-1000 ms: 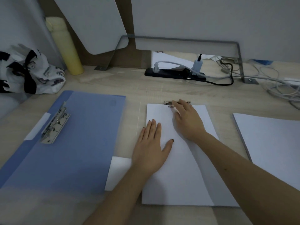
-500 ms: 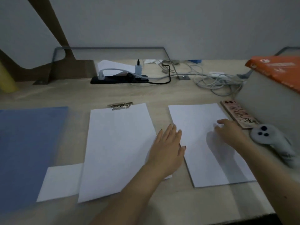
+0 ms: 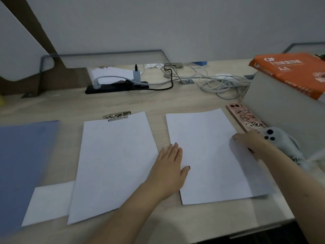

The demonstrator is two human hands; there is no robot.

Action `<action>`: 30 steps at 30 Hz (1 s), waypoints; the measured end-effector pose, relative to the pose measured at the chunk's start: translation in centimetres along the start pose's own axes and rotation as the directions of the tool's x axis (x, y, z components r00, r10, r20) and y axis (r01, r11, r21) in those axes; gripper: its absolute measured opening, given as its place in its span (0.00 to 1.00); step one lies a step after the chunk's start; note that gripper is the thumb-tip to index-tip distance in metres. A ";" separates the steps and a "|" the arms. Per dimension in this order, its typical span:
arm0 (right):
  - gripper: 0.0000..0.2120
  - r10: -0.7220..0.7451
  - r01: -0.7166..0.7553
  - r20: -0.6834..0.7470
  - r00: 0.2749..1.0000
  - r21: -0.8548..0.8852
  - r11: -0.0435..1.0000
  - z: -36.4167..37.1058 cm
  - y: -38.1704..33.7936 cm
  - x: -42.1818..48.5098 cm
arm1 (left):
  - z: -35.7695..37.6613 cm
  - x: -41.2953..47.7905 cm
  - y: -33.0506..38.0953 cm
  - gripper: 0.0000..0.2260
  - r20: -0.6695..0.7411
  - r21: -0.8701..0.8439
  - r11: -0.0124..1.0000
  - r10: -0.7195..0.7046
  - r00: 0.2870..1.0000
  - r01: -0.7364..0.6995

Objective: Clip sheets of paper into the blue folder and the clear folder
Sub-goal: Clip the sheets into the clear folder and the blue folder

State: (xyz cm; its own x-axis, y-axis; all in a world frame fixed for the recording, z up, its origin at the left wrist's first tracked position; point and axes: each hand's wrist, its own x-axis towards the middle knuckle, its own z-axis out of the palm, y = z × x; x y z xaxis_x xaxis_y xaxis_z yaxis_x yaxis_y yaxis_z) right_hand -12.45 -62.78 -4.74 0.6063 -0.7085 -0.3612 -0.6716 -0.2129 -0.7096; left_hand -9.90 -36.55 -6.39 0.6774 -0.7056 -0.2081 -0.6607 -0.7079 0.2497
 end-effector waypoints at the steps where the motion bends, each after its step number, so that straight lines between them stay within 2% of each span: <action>1: 0.13 -0.011 0.011 0.036 0.999 0.021 1.000 0.0 -0.1 -0.3 | 0.0 0.0 -0.1 0.27 0.003 -0.001 1.000 0.003 1.000 -0.003; 4: 0.13 -0.131 0.113 0.110 0.985 0.158 0.981 -0.3 0.2 -1.2 | 0.0 0.1 -0.1 0.28 -0.014 -0.017 1.000 0.014 1.000 -0.015; 6: 0.08 -0.215 0.194 0.106 0.971 0.181 0.964 -0.7 0.8 -2.1 | 0.0 0.1 -0.3 0.28 -0.016 -0.063 0.998 0.014 1.000 -0.015; 7: 0.05 -0.247 0.225 0.093 0.964 0.203 0.953 -0.8 0.8 -2.5 | -0.1 0.1 -0.5 0.28 -0.024 -0.135 0.991 0.005 1.000 -0.008; 9: 0.08 -0.278 0.243 0.065 0.958 0.328 0.913 -1.4 0.4 -3.5 | -0.4 0.1 -0.7 0.29 -0.099 -0.371 0.928 -0.053 0.994 0.013; 11: 0.09 -0.321 0.274 0.042 0.946 0.423 0.864 -1.9 -0.8 -4.9 | -1.2 0.2 -0.7 0.29 -0.201 -0.649 0.761 -0.180 0.963 0.006; 12: 0.09 -0.352 0.300 0.035 0.935 0.451 0.841 -2.2 -1.6 -5.8 | -1.8 0.3 -0.7 0.29 -0.189 -0.778 0.628 -0.264 0.946 0.020; 13: 0.10 -0.379 0.325 0.023 0.925 0.470 0.821 -2.3 -2.1 -6.3 | -2.7 0.2 -0.7 0.30 -0.115 -0.881 0.469 -0.330 0.937 0.057; 15: 0.09 -0.423 0.364 0.021 0.906 0.472 0.803 -2.6 -3.5 -7.5 | -3.8 -0.1 -1.2 0.32 0.044 -0.980 0.169 -0.337 0.940 0.107; 17: 0.06 -0.486 0.443 0.002 0.874 0.407 0.799 -3.0 -5.3 -8.9 | -4.5 -0.8 -1.7 0.28 0.057 -0.996 0.055 -0.296 0.954 0.077; 20: 0.06 -0.548 0.541 -0.047 0.835 0.253 0.802 -3.6 -8.5 -10.8 | -5.5 -2.3 -2.1 0.18 0.018 -1.000 -0.008 -0.322 0.947 0.016; 24: 0.06 -0.598 0.585 -0.065 0.799 0.310 0.749 -2.5 -12.2 -12.7 | -7.6 -4.5 -3.1 0.12 -0.041 -0.989 -0.114 -0.371 0.928 -0.089; 27: 0.06 -0.603 0.547 -0.014 0.797 0.437 0.713 1.3 -13.9 -14.0 | -9.2 -6.9 -5.6 0.10 -0.126 -0.984 -0.051 -0.477 0.870 -0.170; 30: 0.10 -0.609 0.515 0.065 0.791 0.467 0.719 6.3 -15.2 -14.9 | -10.5 -10.1 -9.3 0.12 -0.176 -0.981 0.037 -0.557 0.812 -0.188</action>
State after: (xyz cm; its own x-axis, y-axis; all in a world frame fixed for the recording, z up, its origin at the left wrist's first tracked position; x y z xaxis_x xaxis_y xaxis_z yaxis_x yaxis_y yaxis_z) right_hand -8.61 -44.74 7.56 0.9160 -0.3866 0.1071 0.0282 -0.2042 -0.9785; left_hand -7.25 -22.50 3.30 0.9748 -0.1727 -0.1412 0.1658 0.1379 0.9765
